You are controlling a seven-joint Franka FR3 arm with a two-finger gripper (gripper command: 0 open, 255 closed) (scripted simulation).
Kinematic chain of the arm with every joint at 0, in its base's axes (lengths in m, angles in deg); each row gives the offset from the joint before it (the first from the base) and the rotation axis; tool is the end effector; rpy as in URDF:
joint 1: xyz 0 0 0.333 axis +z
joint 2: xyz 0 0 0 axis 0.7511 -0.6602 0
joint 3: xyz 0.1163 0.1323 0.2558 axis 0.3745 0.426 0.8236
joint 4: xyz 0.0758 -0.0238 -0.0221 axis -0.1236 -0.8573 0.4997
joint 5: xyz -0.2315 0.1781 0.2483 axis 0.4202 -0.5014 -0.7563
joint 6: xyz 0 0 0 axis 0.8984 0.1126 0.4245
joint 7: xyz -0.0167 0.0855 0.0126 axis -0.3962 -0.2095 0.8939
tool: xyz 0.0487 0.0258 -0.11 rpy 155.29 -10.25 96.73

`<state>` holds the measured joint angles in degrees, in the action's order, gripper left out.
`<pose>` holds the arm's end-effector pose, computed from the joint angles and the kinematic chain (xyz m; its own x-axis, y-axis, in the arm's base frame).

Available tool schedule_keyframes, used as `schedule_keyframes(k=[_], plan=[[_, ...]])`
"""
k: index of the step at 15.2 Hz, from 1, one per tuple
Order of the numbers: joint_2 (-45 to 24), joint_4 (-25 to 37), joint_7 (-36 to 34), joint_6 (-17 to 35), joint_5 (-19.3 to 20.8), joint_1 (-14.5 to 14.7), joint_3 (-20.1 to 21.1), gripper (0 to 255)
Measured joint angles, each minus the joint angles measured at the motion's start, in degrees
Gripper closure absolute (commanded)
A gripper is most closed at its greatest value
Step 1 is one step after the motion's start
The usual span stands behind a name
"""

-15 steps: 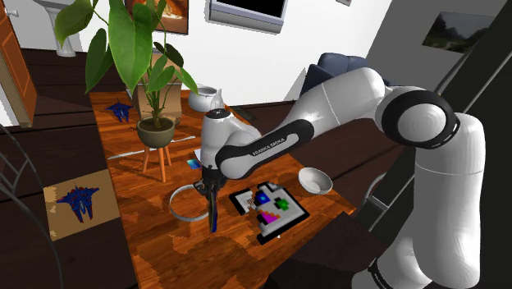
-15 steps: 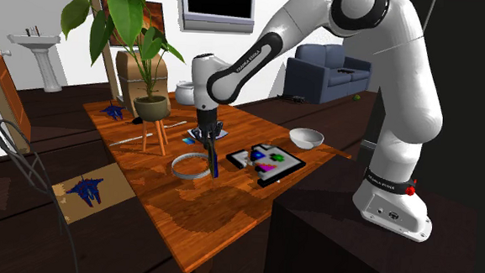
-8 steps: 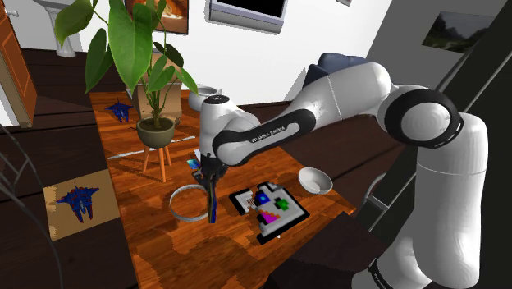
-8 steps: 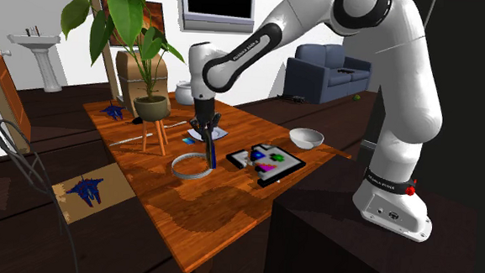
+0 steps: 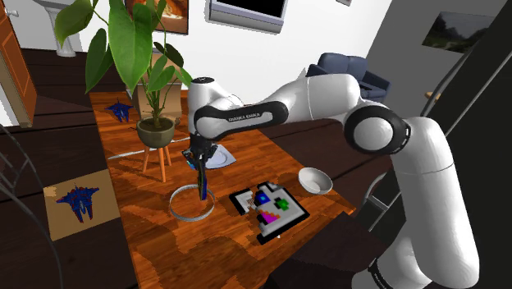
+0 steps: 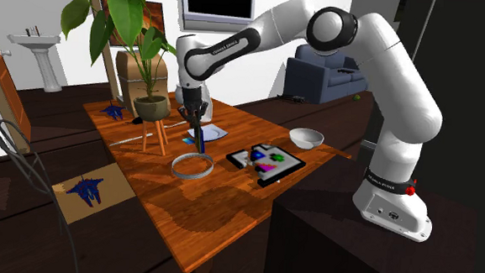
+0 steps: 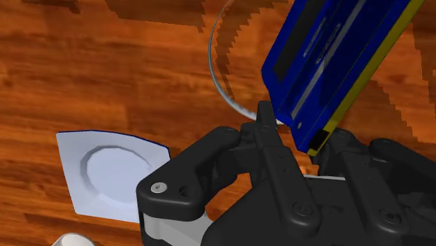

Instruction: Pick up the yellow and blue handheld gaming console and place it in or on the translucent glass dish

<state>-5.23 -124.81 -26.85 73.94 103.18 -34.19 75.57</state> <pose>0.6567 0.2952 0.3055 0.9995 -0.0059 0.0323 -0.0074 -0.9989 0.0471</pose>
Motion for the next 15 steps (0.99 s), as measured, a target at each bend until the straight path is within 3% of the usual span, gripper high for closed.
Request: schedule_keyframes(k=[4, 6, 15], plan=[[-9.9, 18.9, 3.3, -8.7, 0.2, 0.9, -1.0, 255], [-12.6, 23.1, 3.7, -10.2, 0.3, 1.3, -1.2, 255], [-15.0, 20.9, 3.2, -5.7, 0.7, 1.3, -1.5, 255]])
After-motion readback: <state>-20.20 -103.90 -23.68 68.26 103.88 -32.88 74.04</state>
